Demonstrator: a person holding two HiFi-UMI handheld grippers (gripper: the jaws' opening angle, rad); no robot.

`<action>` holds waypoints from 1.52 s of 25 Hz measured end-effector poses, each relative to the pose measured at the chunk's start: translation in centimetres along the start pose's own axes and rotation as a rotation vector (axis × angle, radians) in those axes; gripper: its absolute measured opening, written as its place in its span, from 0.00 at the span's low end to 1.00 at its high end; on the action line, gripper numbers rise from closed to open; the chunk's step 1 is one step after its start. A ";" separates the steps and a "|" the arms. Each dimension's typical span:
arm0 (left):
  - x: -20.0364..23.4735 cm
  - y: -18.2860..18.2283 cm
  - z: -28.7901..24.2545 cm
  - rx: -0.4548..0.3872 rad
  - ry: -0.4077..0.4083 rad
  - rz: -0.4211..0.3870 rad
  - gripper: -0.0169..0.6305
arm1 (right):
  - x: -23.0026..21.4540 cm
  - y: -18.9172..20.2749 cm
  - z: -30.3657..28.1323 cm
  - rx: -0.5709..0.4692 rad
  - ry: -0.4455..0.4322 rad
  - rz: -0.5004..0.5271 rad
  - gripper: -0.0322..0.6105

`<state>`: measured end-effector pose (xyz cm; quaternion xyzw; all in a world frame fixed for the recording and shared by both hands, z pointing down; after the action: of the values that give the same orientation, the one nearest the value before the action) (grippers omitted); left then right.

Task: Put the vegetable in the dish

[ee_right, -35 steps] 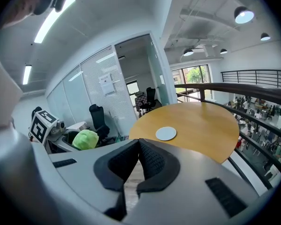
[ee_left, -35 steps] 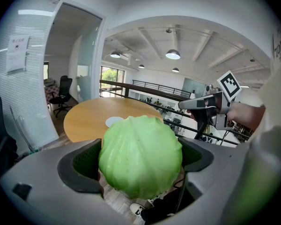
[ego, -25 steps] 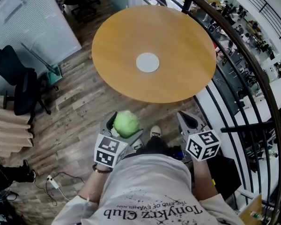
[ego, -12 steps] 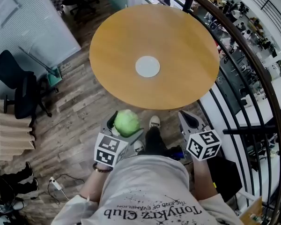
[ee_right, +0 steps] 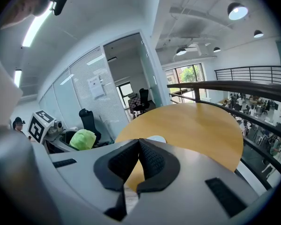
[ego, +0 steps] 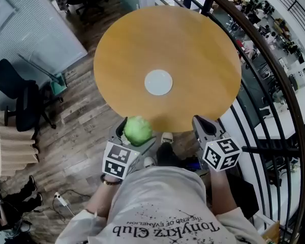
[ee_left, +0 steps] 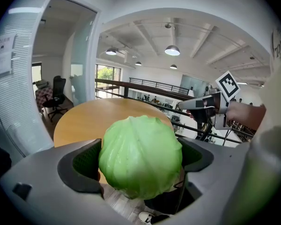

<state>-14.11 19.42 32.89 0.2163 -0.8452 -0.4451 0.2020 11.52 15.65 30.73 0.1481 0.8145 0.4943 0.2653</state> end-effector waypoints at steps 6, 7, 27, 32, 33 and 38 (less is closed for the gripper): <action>1.1 -2.2 -2.6 0.006 -0.026 0.007 0.79 | -2.7 -1.8 -2.5 0.013 -0.028 0.002 0.09; 1.3 -2.6 -3.1 0.007 -0.030 0.004 0.79 | -3.2 -2.1 -2.9 0.017 -0.035 0.003 0.09; 5.2 -5.7 -8.6 0.020 -0.068 0.063 0.79 | -7.8 -5.5 -9.3 0.053 -0.092 0.029 0.09; 7.2 -6.3 -9.0 0.039 -0.033 0.039 0.79 | -7.2 -6.0 -9.5 0.041 -0.043 0.002 0.09; 7.6 -6.4 -9.2 0.040 -0.029 0.035 0.79 | -7.1 -6.1 -9.5 0.039 -0.036 0.001 0.09; 8.5 -6.5 -10.1 0.050 -0.011 0.022 0.79 | -7.3 -6.1 -9.4 0.035 -0.004 -0.004 0.09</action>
<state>-14.47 4.74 33.96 0.2093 -0.8594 -0.4228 0.1969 12.14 2.29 30.94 0.1519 0.8227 0.4793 0.2651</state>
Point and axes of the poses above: the fingertips, and each gripper's own axes: z backward along the fingers, x to its left, y out of its underside, the point moved 8 cm from there along z, backward along the fingers, and after that the axes turned 4 degrees about -x, right-handed, at the moved point
